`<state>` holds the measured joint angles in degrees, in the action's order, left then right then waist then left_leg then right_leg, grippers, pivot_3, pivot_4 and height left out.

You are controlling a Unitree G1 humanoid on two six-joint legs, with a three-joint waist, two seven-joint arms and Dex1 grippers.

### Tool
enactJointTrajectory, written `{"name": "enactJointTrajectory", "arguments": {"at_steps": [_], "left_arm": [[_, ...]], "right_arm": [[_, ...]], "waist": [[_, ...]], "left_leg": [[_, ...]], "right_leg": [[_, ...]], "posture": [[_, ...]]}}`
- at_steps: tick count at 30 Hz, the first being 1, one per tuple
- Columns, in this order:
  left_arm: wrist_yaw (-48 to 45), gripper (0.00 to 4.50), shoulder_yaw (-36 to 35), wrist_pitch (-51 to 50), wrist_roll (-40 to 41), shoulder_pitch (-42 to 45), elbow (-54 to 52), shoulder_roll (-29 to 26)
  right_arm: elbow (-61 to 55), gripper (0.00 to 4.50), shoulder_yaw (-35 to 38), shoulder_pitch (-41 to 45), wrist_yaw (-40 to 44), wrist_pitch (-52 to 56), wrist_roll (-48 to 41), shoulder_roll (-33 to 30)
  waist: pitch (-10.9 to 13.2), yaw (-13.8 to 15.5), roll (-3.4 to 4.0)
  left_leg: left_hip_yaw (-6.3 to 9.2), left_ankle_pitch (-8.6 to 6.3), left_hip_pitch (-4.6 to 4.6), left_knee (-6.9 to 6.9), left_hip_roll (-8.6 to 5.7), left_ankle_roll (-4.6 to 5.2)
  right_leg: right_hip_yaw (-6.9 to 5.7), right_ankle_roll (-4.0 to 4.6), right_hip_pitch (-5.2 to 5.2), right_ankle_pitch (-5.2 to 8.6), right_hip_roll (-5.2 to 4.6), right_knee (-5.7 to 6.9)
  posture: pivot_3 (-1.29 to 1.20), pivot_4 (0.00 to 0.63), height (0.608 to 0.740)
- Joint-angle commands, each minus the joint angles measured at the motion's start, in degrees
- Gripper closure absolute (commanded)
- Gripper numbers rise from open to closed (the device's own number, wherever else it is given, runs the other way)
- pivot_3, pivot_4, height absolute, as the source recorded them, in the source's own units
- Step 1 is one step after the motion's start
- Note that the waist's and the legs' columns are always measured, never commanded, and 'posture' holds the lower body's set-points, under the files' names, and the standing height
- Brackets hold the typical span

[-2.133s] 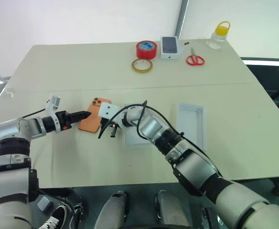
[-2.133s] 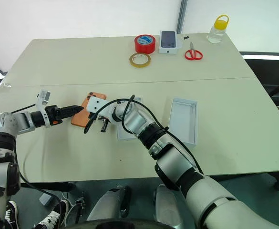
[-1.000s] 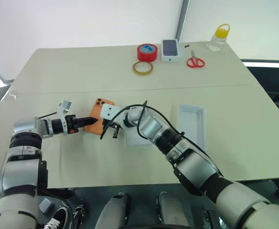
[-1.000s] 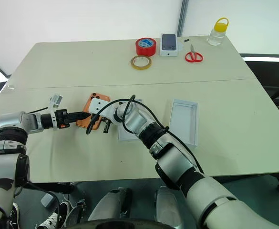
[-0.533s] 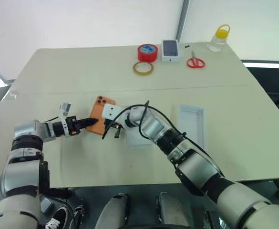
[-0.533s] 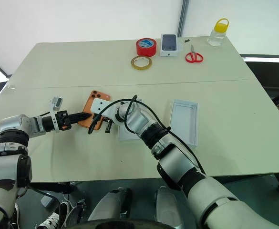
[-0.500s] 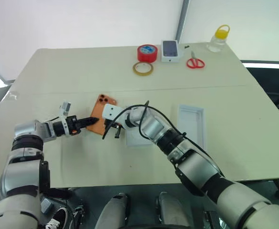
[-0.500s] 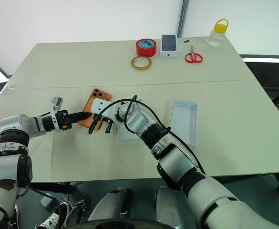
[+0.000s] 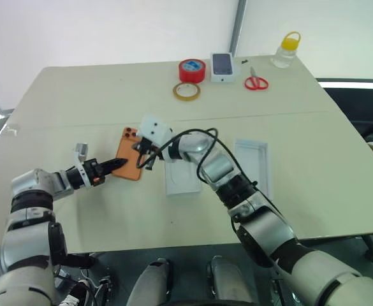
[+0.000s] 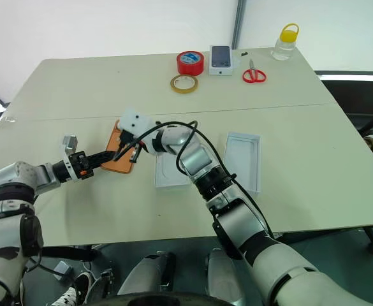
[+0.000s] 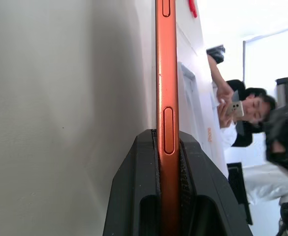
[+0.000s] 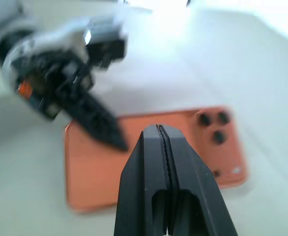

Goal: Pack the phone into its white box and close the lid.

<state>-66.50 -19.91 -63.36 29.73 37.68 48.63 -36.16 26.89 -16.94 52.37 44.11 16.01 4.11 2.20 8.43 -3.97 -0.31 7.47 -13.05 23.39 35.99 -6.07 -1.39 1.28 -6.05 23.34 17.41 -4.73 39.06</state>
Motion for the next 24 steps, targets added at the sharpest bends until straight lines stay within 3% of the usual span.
{"name": "enactJointTrajectory", "arguments": {"at_steps": [1, 6, 13, 16, 20, 24], "left_arm": [[1.4, 4.49, -2.7, -7.9, 4.8, -4.1, -4.7, 0.3], [6.2, 4.49, -8.6, -12.1, 9.5, -7.5, -10.7, 1.2], [16.2, 4.49, -17.0, -11.7, 15.0, -12.0, -22.1, 5.8], [22.5, 4.50, -21.5, -10.8, 18.9, -13.6, -31.0, 10.8], [30.7, 4.50, -25.4, -12.8, 24.6, -14.5, -41.1, 16.8], [35.5, 4.50, -25.9, -12.6, 27.9, -15.5, -45.3, 19.1]], "right_arm": [[-2.7, 4.50, 2.3, -0.3, 0.9, -1.4, -3.2, -0.8], [-9.2, 4.50, 3.4, -3.1, 5.3, -0.6, -6.9, -5.1], [-20.9, 4.50, 0.0, -10.6, 16.8, 2.7, -9.6, -17.7], [-25.4, 3.66, -1.0, -14.6, 19.7, 2.1, -10.2, -22.2], [-28.8, 1.54, -4.7, -19.0, 21.7, -3.6, -7.4, -26.3], [-28.6, 1.54, -7.1, -20.7, 22.2, -9.1, -5.7, -27.4]], "waist": [[0.0, -0.1, 0.00], [0.0, -0.1, 0.00], [0.0, 0.0, -0.04], [0.1, 0.1, -0.10], [0.3, 0.3, -0.40], [0.3, 0.4, -0.46]], "left_leg": [[0.00, 0.00, 0.00, -0.01, 0.00, 0.00], [-0.01, 0.01, 0.02, -0.02, 0.03, -0.01], [-0.03, -0.01, 0.05, -0.02, 0.03, 0.01], [-0.04, 0.00, 0.08, -0.04, 0.06, 0.01], [-0.05, -0.01, 0.13, 0.01, 0.08, 0.00], [-0.07, 0.00, 0.13, 0.01, 0.09, -0.01]], "right_leg": [[0.00, 0.00, 0.00, 0.00, 0.01, 0.00], [0.04, 0.01, 0.02, 0.00, 0.03, 0.03], [0.04, 0.01, -0.06, 0.00, 0.00, -0.05], [0.04, 0.01, -0.12, 0.01, 0.00, -0.05], [0.03, 0.01, -0.13, 0.01, 0.00, -0.08], [0.02, 0.01, -0.14, 0.01, 0.01, -0.09]], "posture": [[0.00, 0.150, 0.740], [0.00, 0.150, 0.740], [0.00, 0.150, 0.740], [0.00, 0.150, 0.740], [0.00, 0.150, 0.740], [0.00, 0.150, 0.740]]}}
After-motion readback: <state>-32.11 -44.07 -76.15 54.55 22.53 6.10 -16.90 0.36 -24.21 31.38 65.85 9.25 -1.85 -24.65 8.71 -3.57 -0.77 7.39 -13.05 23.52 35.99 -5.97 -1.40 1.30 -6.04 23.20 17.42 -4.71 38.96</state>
